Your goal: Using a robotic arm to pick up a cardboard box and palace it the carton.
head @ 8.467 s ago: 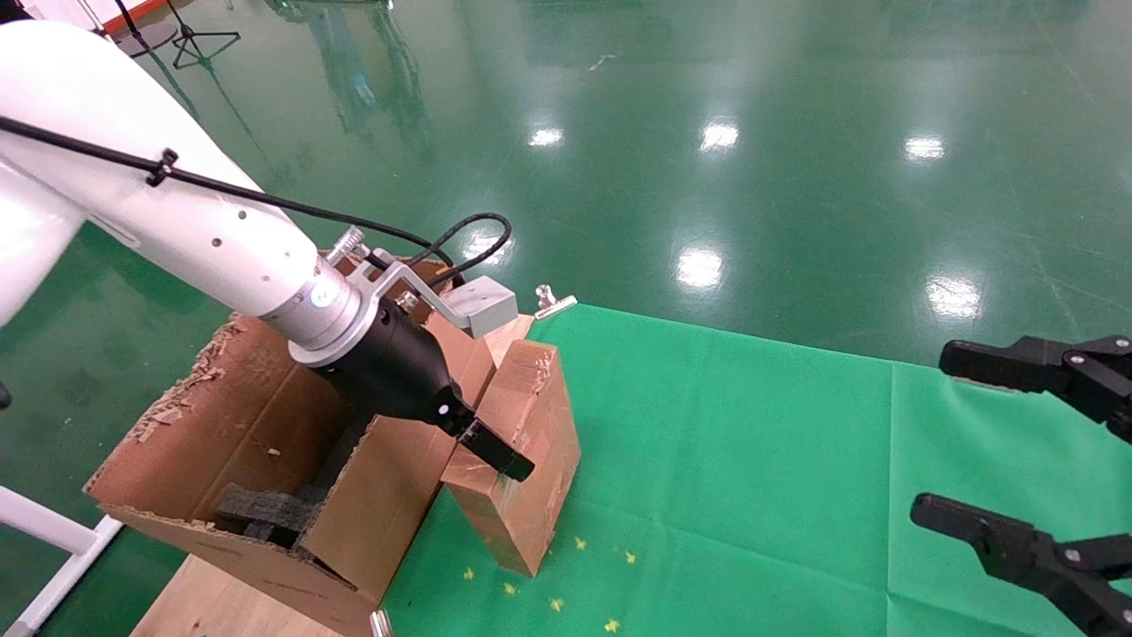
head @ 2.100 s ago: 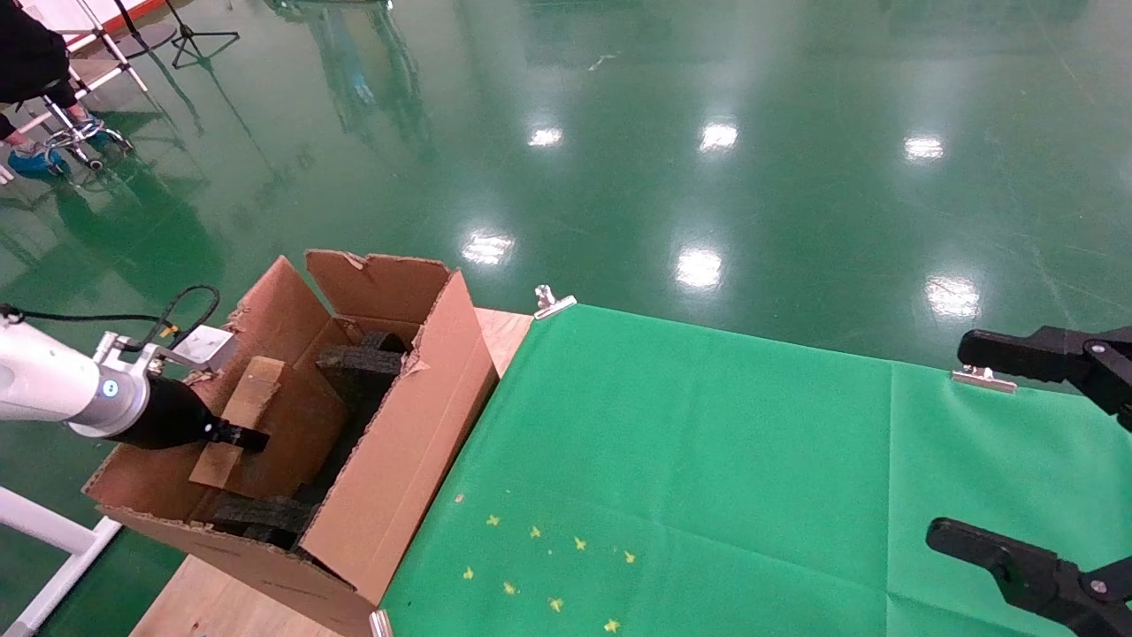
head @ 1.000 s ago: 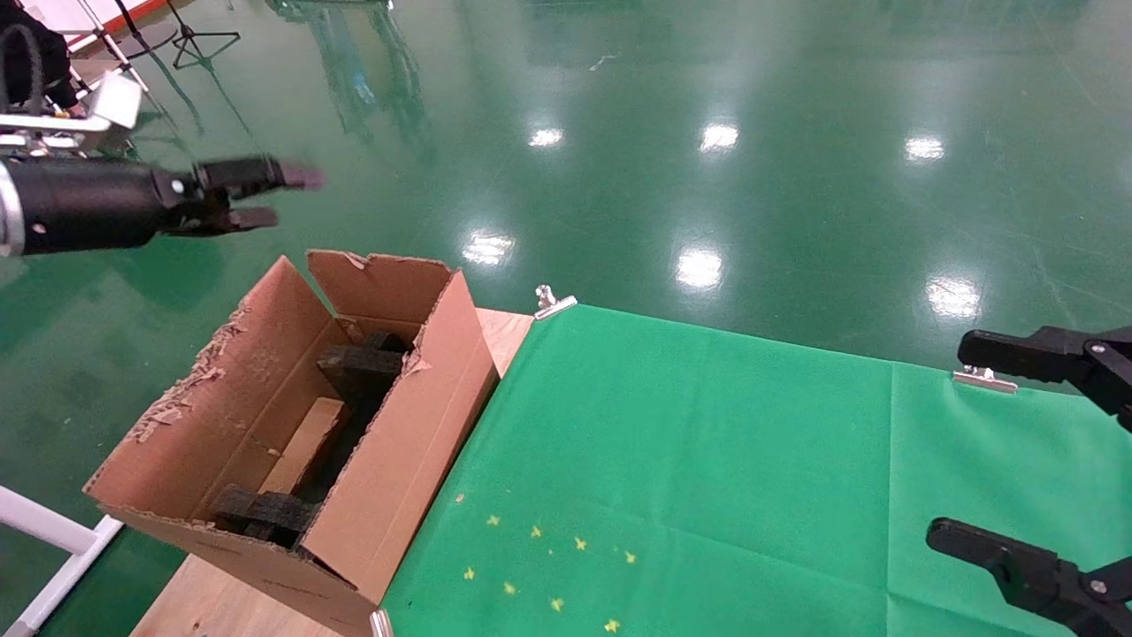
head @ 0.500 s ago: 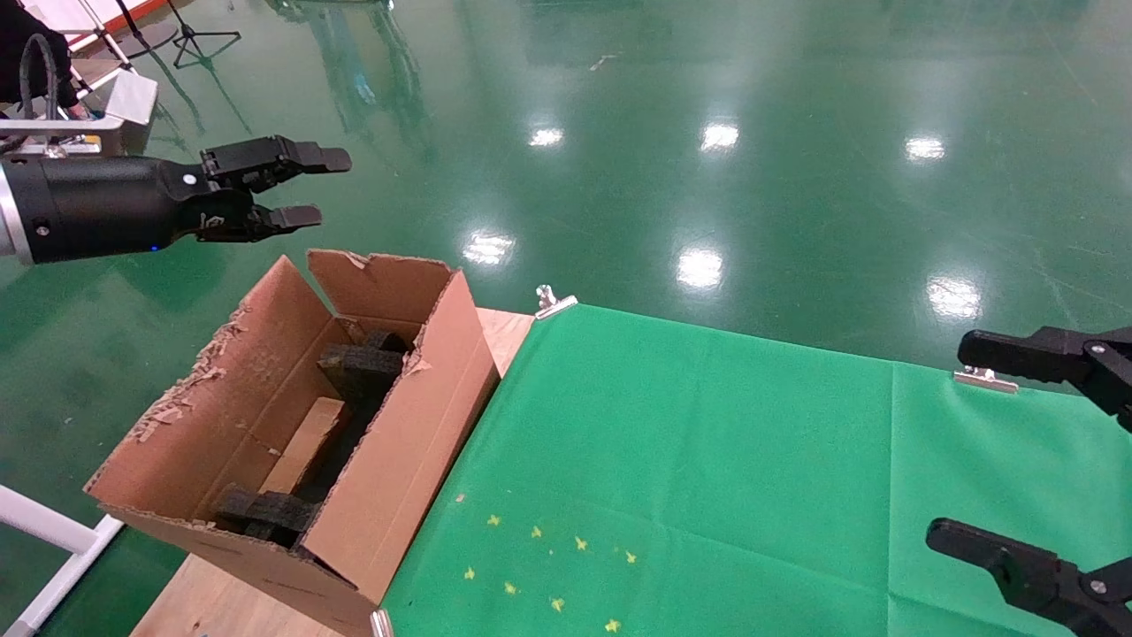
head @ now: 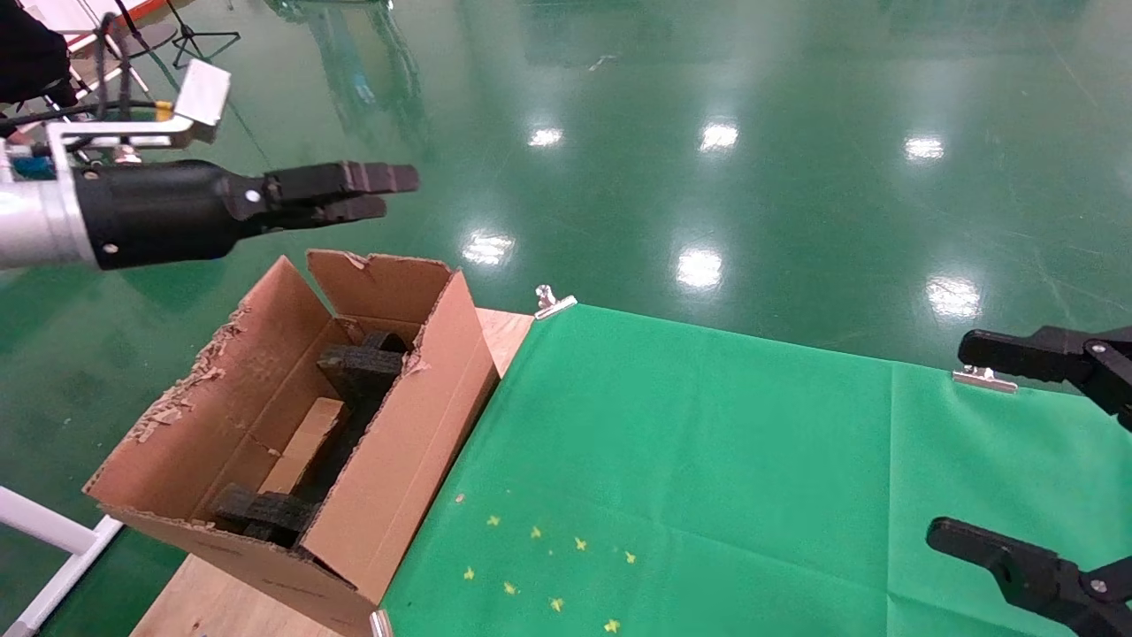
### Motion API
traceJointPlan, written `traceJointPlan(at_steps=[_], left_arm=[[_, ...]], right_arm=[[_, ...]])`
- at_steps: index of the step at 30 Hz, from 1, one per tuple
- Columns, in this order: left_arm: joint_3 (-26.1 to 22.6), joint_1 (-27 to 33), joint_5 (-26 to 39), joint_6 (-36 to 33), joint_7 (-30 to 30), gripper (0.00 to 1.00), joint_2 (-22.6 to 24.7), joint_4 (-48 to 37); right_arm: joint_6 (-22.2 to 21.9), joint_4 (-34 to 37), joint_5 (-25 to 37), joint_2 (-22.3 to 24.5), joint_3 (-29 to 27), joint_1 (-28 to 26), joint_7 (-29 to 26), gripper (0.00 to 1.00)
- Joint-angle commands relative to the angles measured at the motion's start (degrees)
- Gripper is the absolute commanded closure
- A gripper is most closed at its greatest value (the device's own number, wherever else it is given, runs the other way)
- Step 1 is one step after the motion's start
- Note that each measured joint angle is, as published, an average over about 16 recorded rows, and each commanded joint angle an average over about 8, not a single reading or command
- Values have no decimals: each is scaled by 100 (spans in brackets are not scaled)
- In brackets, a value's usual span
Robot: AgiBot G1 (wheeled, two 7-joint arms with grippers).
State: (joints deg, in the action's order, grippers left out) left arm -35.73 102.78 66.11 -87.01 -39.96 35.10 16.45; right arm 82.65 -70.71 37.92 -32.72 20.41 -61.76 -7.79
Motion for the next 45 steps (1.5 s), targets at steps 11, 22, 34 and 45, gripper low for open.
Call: traceJointPlan(at_steps=[11, 22, 34, 45], left_arm=[[537, -1123, -661, 36, 796, 0, -2, 1557], [1001, -2094, -1232, 67, 1484, 0, -4, 2903], [1495, -3127, -1840, 100, 2216, 0, -6, 4335], [1923, -4024, -2368, 127, 2847, 0, -8, 5579]], right_arm=[[0, 0, 0, 0, 0, 0, 0, 0], [0, 0, 0, 0, 0, 0, 0, 0], [0, 0, 0, 0, 0, 0, 0, 0], [0, 0, 0, 0, 0, 0, 0, 0]])
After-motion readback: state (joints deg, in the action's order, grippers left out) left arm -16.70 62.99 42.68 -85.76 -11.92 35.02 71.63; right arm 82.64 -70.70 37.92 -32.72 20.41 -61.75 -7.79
